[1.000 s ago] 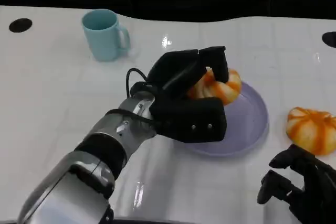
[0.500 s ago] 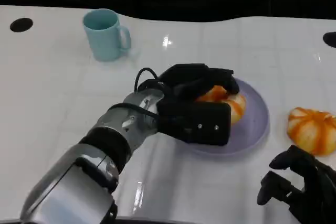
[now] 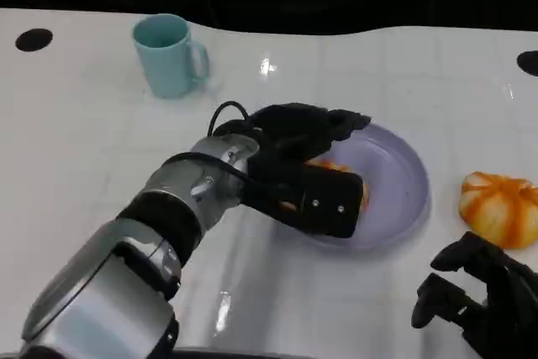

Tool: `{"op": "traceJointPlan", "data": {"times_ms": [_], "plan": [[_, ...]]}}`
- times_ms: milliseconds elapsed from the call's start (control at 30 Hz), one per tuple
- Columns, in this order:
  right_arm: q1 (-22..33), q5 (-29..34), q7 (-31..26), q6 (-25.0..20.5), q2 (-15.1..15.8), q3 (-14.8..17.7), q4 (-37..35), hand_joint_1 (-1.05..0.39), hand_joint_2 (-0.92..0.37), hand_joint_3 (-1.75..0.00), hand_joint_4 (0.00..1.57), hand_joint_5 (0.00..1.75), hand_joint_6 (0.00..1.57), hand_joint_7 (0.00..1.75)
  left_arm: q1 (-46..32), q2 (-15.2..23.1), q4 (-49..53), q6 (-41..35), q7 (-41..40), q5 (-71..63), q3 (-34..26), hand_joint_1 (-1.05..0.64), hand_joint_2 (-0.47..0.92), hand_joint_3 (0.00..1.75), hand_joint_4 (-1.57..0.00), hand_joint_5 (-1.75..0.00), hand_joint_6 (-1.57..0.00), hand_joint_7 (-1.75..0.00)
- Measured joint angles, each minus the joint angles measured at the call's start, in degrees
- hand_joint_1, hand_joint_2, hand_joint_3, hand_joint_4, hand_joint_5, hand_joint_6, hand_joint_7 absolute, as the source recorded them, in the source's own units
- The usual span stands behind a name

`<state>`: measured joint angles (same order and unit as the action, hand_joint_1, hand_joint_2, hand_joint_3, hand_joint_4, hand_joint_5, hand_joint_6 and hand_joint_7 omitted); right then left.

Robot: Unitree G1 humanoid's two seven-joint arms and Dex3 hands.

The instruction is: Grasp the bread from the table and place it into the plate.

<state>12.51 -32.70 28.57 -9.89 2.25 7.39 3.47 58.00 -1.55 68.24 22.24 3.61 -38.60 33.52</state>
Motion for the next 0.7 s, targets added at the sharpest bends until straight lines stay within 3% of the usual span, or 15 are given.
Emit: {"op": "traceJointPlan", "data": {"times_ms": [400,567,700], "plan": [[-0.11,0.01,0.19,0.03,0.05,0.04,0.01,-0.54,-0.92,-0.21,0.71,1.58,0.76,1.14,-6.12,4.33,-8.29,8.16,12.87,16.67,-11.39,-0.9,0.92,0.54,-0.07,-0.04,-0.09,-0.09],[0.11,0.05,-0.87,-0.53,0.06,0.0,0.79,-0.54,-0.92,-0.19,0.71,1.58,0.76,1.14,-12.16,3.92,-13.06,8.54,25.49,32.34,-20.22,-0.84,0.92,0.44,-0.18,-0.13,-0.21,-0.14],[0.2,0.02,-0.93,-0.57,0.09,0.0,1.21,-0.54,-0.92,-0.19,0.7,1.59,0.76,1.13,-17.89,3.03,-18.12,5.54,30.99,42.16,-26.07,-0.73,0.92,0.34,-0.33,-0.25,-0.36,-0.16]]}}
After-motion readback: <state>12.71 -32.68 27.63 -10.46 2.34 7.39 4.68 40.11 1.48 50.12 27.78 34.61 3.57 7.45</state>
